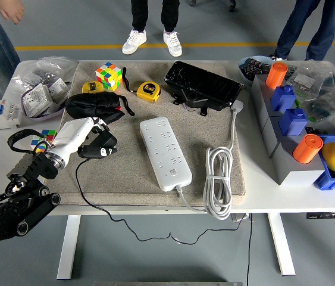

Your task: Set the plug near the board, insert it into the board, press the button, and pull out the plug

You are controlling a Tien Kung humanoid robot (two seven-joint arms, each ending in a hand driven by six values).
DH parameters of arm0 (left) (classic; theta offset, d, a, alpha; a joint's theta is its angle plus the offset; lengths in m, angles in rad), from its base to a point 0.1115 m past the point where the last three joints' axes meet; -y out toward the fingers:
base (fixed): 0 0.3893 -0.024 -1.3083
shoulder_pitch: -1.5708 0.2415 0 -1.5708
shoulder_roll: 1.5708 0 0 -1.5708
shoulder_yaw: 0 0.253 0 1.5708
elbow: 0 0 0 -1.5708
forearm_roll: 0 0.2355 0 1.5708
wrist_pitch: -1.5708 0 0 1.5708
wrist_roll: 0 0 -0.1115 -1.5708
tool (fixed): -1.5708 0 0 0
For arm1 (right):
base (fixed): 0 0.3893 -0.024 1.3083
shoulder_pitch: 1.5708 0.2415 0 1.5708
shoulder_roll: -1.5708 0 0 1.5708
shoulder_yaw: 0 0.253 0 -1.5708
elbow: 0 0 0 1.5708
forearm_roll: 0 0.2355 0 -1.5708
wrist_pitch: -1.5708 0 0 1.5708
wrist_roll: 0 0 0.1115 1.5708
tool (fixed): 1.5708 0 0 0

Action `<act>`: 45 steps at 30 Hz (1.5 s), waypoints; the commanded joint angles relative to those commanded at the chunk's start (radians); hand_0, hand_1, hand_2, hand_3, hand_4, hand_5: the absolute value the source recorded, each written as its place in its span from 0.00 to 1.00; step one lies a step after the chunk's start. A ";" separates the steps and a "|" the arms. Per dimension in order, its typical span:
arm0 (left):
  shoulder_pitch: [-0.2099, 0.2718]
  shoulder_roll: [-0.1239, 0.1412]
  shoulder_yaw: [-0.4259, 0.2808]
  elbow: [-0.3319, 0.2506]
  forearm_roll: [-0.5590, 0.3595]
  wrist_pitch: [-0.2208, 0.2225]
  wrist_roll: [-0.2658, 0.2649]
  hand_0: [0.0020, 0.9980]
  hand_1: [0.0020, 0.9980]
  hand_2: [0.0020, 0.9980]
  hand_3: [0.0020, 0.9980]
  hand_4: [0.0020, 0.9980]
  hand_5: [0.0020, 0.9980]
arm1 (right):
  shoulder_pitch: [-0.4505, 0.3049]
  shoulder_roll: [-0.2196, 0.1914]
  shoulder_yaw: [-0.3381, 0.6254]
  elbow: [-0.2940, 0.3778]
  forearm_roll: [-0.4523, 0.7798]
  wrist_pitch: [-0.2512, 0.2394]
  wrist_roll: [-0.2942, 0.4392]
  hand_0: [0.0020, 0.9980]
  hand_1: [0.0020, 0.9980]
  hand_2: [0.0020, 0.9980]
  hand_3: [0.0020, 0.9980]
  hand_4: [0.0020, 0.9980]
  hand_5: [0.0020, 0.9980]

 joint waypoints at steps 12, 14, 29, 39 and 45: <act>0.068 0.011 -0.141 -0.118 -0.107 -0.011 -0.065 0.73 0.80 0.85 0.83 1.00 0.67 | 0.002 0.001 -0.002 -0.002 0.001 0.000 0.000 0.60 0.59 0.54 0.55 0.79 0.21; 0.083 0.009 -0.161 -0.141 -0.186 0.006 -0.105 0.72 0.78 0.80 0.80 1.00 0.58 | 0.003 0.001 -0.002 -0.001 0.000 0.001 -0.001 0.60 0.59 0.54 0.55 0.79 0.21; 0.172 -0.036 -0.336 -0.200 -0.734 0.009 -0.348 0.69 0.70 0.72 0.72 0.96 0.51 | 0.013 0.006 -0.045 -0.036 0.036 0.004 -0.018 0.60 0.59 0.54 0.55 0.79 0.21; 0.185 -0.045 -0.384 -0.207 -0.772 0.031 -0.382 0.66 0.68 0.68 0.68 0.95 0.52 | 0.023 0.010 -0.068 -0.046 0.036 0.007 -0.076 0.61 0.60 0.55 0.55 0.78 0.24; 0.188 -0.042 -0.396 -0.201 -0.774 0.027 -0.373 0.65 0.67 0.67 0.67 0.94 0.52 | 0.026 0.013 -0.086 -0.049 0.031 0.014 -0.120 0.61 0.61 0.55 0.55 0.77 0.26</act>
